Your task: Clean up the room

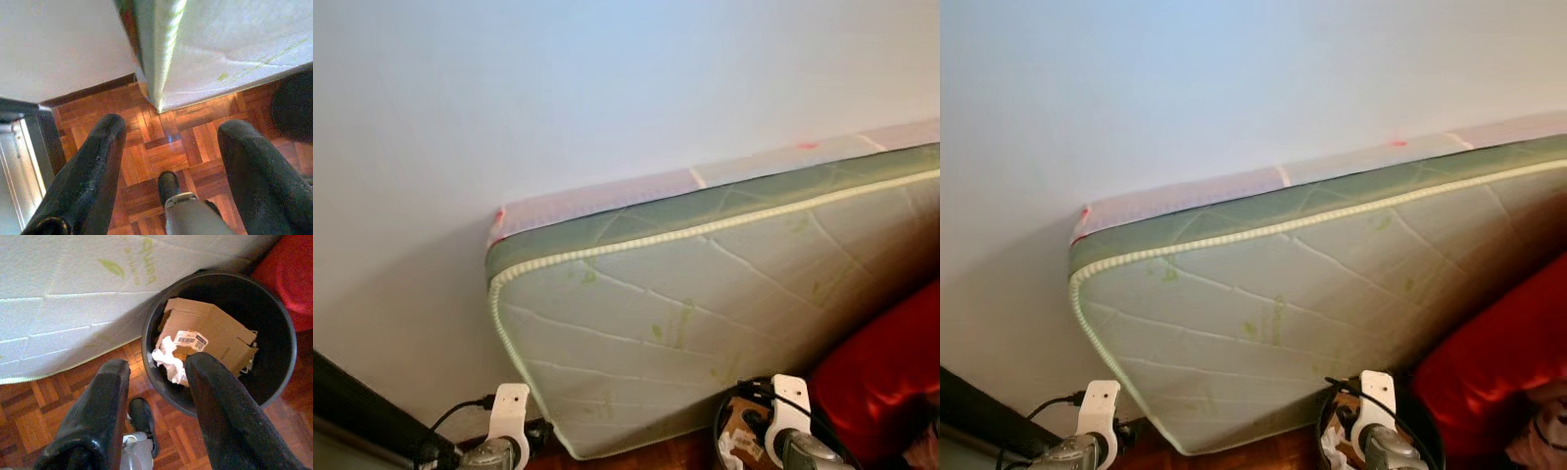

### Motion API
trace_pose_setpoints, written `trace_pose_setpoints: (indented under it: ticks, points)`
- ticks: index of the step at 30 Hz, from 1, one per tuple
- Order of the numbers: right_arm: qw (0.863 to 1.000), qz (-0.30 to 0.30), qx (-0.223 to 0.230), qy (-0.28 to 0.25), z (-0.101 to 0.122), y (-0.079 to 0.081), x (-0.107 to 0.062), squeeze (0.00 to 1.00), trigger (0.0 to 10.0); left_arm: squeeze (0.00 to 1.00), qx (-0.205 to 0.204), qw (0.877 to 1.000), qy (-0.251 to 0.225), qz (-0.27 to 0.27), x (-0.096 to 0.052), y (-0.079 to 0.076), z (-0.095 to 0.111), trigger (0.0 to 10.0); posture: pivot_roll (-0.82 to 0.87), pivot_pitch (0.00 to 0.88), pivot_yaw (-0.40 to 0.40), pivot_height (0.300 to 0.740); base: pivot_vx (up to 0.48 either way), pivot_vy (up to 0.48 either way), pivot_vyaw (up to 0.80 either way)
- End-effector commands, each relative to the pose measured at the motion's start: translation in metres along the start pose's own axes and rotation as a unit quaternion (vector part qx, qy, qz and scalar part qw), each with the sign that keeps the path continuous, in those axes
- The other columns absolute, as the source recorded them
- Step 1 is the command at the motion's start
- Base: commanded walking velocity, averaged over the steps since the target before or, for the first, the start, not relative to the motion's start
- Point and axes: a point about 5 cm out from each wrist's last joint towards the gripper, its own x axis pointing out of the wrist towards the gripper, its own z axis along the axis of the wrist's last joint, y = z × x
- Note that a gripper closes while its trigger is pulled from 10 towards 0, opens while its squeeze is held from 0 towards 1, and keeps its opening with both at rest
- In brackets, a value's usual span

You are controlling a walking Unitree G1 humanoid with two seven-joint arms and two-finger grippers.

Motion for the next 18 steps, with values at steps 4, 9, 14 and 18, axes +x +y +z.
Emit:
trace_pose_setpoints:
  ticks: [4, 9, 14, 18]
  points:
    - [1.000, -0.001, 0.006, -0.007, 0.0022, 0.0004, 0.0002, 0.00, 10.0, 0.00, 0.010, 1.000, 0.010, 0.001, -0.0006, 0.0019, -0.0028, 10.0, 0.08, 0.000, 0.025, 0.740, 0.000, 0.000, -0.35]
    - [1.000, -0.002, 0.009, -0.008, 0.0023, 0.0001, 0.0001, 0.00, 10.0, 0.00, 0.011, 1.000, 0.010, 0.000, -0.0005, 0.0016, -0.0028, 10.0, 0.08, 0.000, 0.025, 0.740, 0.000, 0.000, 0.00]
    - [1.000, -0.002, 0.011, -0.008, 0.0022, 0.0001, 0.0001, 0.00, 10.0, 0.00, 0.011, 1.000, 0.011, -0.001, -0.0005, 0.0016, -0.0029, 10.0, 0.08, 0.000, 0.024, 0.740, 0.000, 0.000, 0.00]
    - [1.000, -0.002, 0.012, -0.009, 0.0022, 0.0001, 0.0001, 0.00, 10.0, 0.00, 0.015, 1.000, 0.012, -0.001, -0.0005, 0.0017, -0.0030, 10.0, 0.08, 0.000, 0.024, 0.740, 0.000, 0.000, 0.00]
